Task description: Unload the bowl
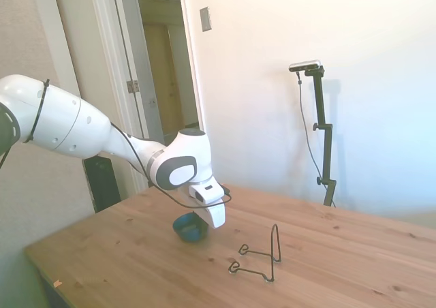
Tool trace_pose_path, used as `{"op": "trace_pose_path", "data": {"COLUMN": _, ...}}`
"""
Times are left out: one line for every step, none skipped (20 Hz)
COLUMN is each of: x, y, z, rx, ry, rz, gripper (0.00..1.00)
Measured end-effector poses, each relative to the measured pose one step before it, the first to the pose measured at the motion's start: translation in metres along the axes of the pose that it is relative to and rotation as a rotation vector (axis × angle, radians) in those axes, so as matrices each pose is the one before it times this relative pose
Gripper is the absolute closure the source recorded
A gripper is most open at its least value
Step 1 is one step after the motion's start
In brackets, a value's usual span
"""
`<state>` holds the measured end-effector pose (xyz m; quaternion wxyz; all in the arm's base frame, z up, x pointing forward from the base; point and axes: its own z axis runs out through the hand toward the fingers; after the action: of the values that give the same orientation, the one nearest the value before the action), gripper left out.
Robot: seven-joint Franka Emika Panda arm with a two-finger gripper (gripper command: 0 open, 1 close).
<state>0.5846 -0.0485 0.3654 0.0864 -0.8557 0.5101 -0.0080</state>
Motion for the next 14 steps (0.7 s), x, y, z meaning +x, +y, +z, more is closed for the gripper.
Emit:
{"op": "trace_pose_path", "data": {"x": 0.00031, "y": 0.00024, "z": -0.00059, "rx": -0.00367, "ry": -0.00339, "rz": 0.00071, "gripper": 0.0}}
{"op": "trace_pose_path", "data": {"x": 0.0005, "y": -0.00006, "z": -0.00102, "rx": -0.00185, "ry": -0.00199, "rz": 0.00058, "gripper": 0.0}}
{"op": "trace_pose_path", "data": {"x": 0.00042, "y": -0.00022, "z": -0.00107, "rx": -0.00117, "ry": -0.00151, "rz": 0.00018, "gripper": 0.0}}
{"op": "trace_pose_path", "data": {"x": 0.00009, "y": -0.00037, "z": -0.00178, "rx": 0.00011, "ry": -0.0007, "rz": -0.0003, "gripper": 0.0}}
{"op": "trace_pose_path", "data": {"x": -0.00008, "y": -0.00057, "z": -0.00301, "rx": 0.00397, "ry": 0.00275, "rz": -0.00133, "gripper": 0.0}}
{"op": "trace_pose_path", "data": {"x": -0.00059, "y": -0.00041, "z": -0.00498, "rx": 0.00571, "ry": 0.00612, "rz": -0.00355, "gripper": 0.0}}
{"op": "trace_pose_path", "data": {"x": -0.00095, "y": -0.00052, "z": -0.00774, "rx": 0.00784, "ry": 0.01062, "rz": -0.00657, "gripper": 0.0}}
{"op": "trace_pose_path", "data": {"x": -0.00129, "y": -0.00034, "z": -0.00955, "rx": 0.00614, "ry": 0.01615, "rz": -0.01126, "gripper": 0.0}}
{"op": "trace_pose_path", "data": {"x": -0.00174, "y": 0.00023, "z": -0.01004, "rx": 0.00365, "ry": 0.02049, "rz": -0.0148, "gripper": 0.0}}
{"op": "trace_pose_path", "data": {"x": -0.00253, "y": 0.0007, "z": -0.00994, "rx": 0.00191, "ry": 0.02224, "rz": -0.01512, "gripper": 0.0}}
{"op": "trace_pose_path", "data": {"x": -0.00358, "y": 0.00105, "z": -0.00879, "rx": 0.00154, "ry": 0.02269, "rz": -0.01325, "gripper": 0.0}}
{"op": "trace_pose_path", "data": {"x": -0.00419, "y": 0.00129, "z": -0.00729, "rx": 0.00138, "ry": 0.02161, "rz": -0.01109, "gripper": 0.0}}
{"op": "trace_pose_path", "data": {"x": -0.0048, "y": 0.00131, "z": -0.00657, "rx": 0.00298, "ry": 0.01655, "rz": -0.00664, "gripper": 0.0}}
{"op": "trace_pose_path", "data": {"x": -0.00441, "y": 0.00113, "z": -0.00499, "rx": 0.00054, "ry": 0.01709, "rz": -0.00594, "gripper": 0.0}}
